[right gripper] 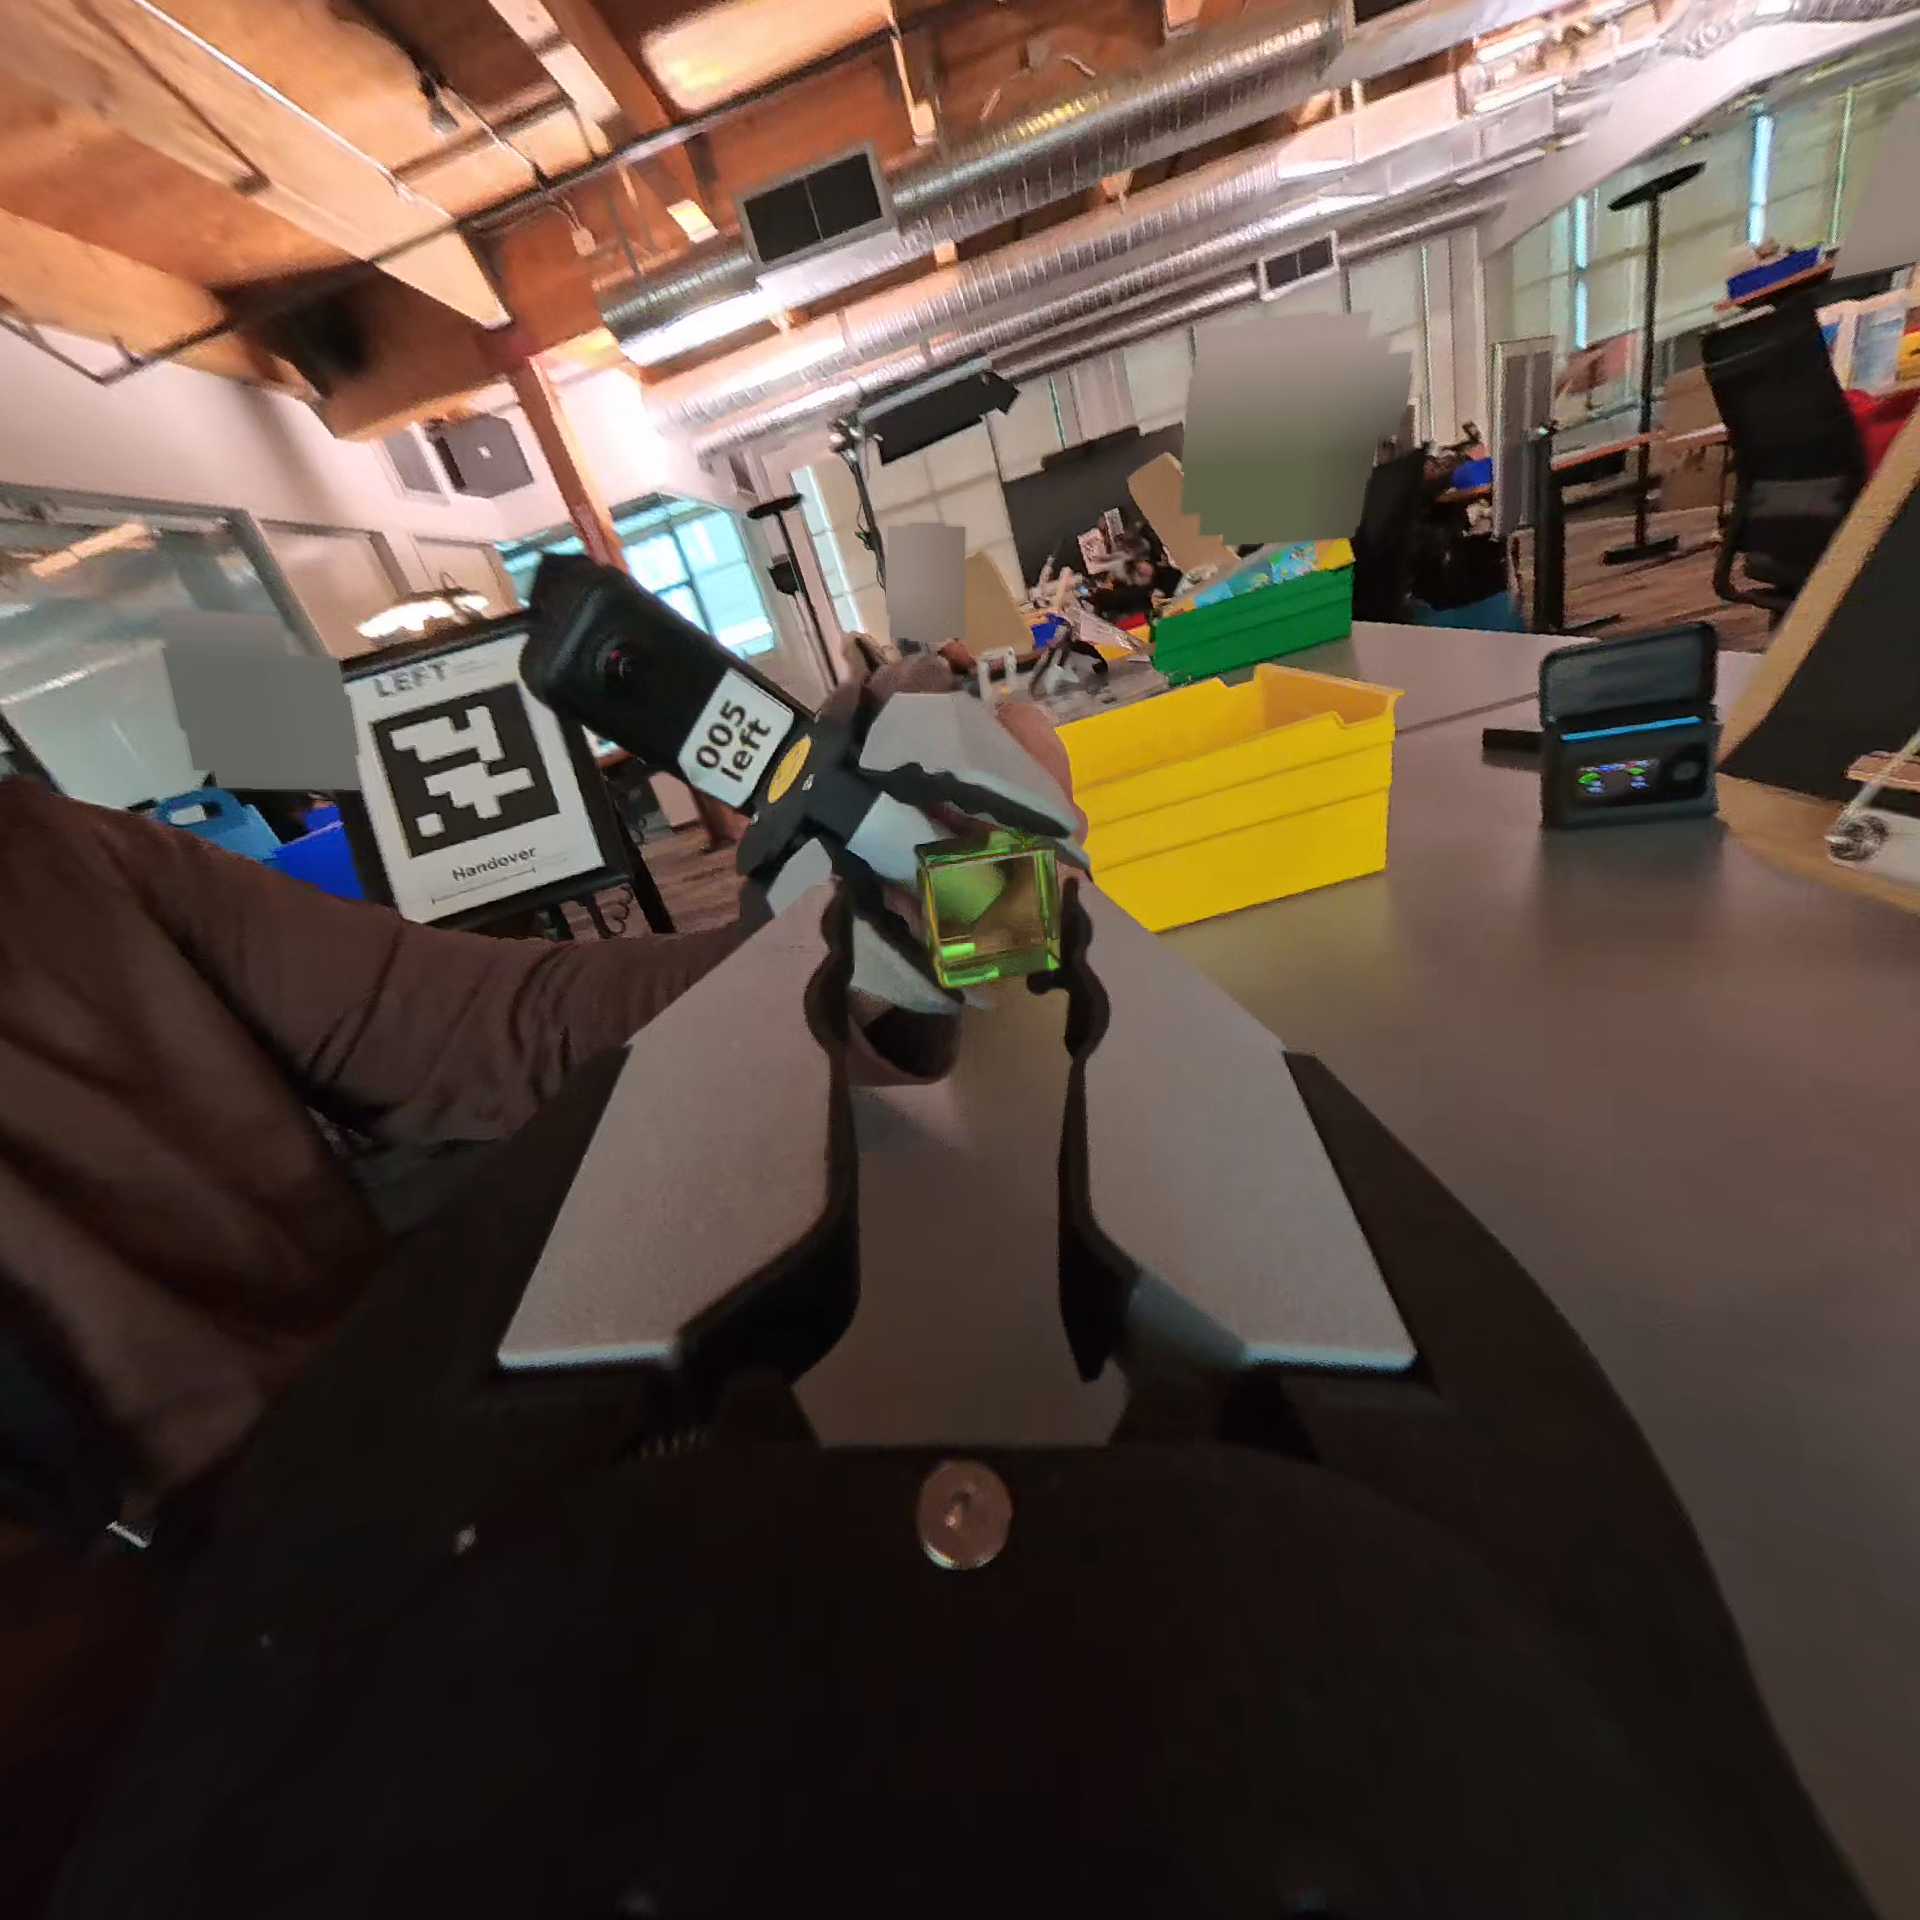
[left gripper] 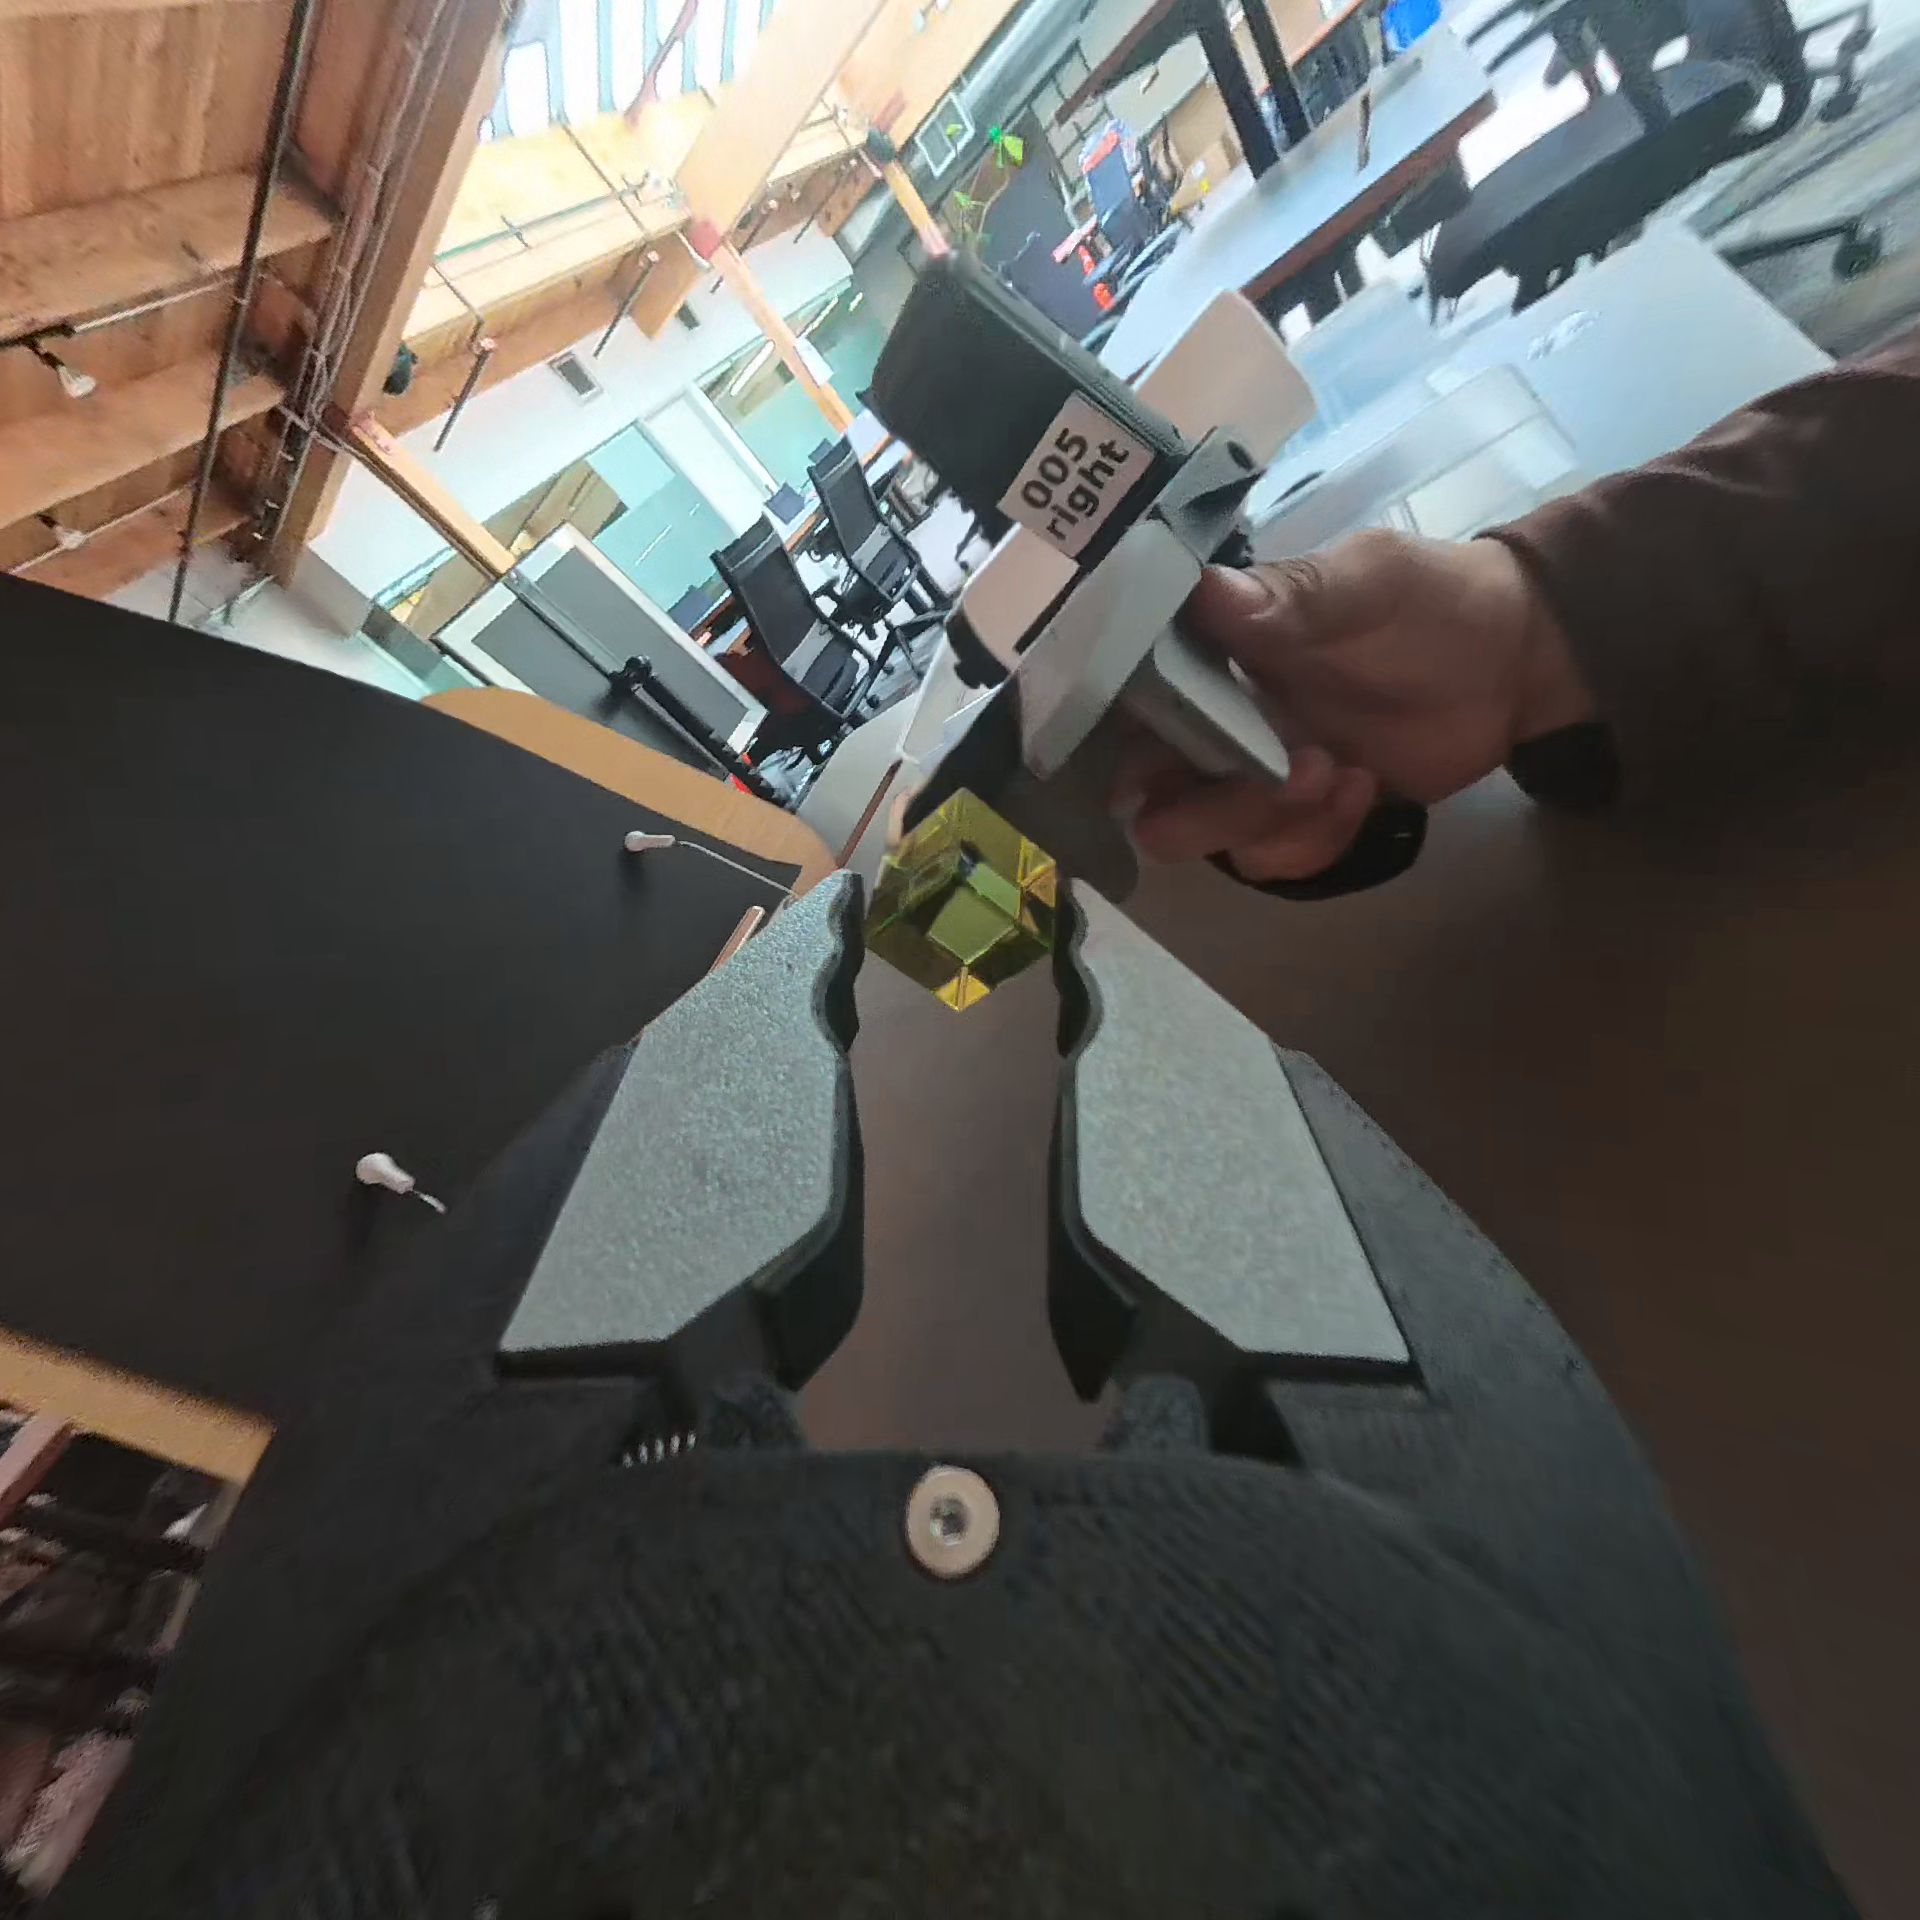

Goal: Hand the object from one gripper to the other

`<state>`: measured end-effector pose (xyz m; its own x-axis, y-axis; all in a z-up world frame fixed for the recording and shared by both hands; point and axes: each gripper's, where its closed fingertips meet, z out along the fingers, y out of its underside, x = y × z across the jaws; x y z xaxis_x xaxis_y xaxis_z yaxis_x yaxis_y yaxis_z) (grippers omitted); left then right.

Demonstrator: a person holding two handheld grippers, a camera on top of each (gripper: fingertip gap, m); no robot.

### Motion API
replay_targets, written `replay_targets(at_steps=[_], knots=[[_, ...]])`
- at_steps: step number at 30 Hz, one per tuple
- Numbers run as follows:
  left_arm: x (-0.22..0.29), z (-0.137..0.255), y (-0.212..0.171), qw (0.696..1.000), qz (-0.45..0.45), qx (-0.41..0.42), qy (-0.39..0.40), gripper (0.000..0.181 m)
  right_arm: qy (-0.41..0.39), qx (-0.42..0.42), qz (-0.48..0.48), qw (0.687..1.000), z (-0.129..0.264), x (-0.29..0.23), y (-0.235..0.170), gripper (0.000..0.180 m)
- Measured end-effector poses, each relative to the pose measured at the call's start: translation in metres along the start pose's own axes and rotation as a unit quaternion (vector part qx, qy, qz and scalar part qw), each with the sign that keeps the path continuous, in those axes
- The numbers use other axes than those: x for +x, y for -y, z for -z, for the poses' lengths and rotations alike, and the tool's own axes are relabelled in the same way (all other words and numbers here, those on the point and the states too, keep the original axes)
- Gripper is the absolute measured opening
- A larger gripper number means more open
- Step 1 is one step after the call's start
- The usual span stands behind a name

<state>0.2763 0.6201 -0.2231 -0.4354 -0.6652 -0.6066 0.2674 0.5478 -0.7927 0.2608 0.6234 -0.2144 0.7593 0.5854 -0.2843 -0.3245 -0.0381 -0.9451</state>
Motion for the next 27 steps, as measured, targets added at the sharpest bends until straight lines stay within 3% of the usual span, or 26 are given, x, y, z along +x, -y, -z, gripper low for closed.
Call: replay_targets(at_steps=[1, 11, 27], knots=[[-0.001, -0.003, -0.001, 1.0, 0.016, 0.013, -0.004, 0.033, -0.008, -0.008, 0.005, 1.0, 0.001, 0.003, -0.002, 0.037], [-0.001, 0.0, -0.019, 0.999, 0.04, 0.02, -0.008, 0.033, -0.014, -0.054, -0.015, 0.998, -0.008, 0.018, -0.024, 0.036], [-0.027, 0.008, -0.04, 0.997, 0.073, -0.006, 0.036, 0.031, -0.021, -0.047, -0.02, 0.998, -0.033, 0.049, -0.01, 0.026]])
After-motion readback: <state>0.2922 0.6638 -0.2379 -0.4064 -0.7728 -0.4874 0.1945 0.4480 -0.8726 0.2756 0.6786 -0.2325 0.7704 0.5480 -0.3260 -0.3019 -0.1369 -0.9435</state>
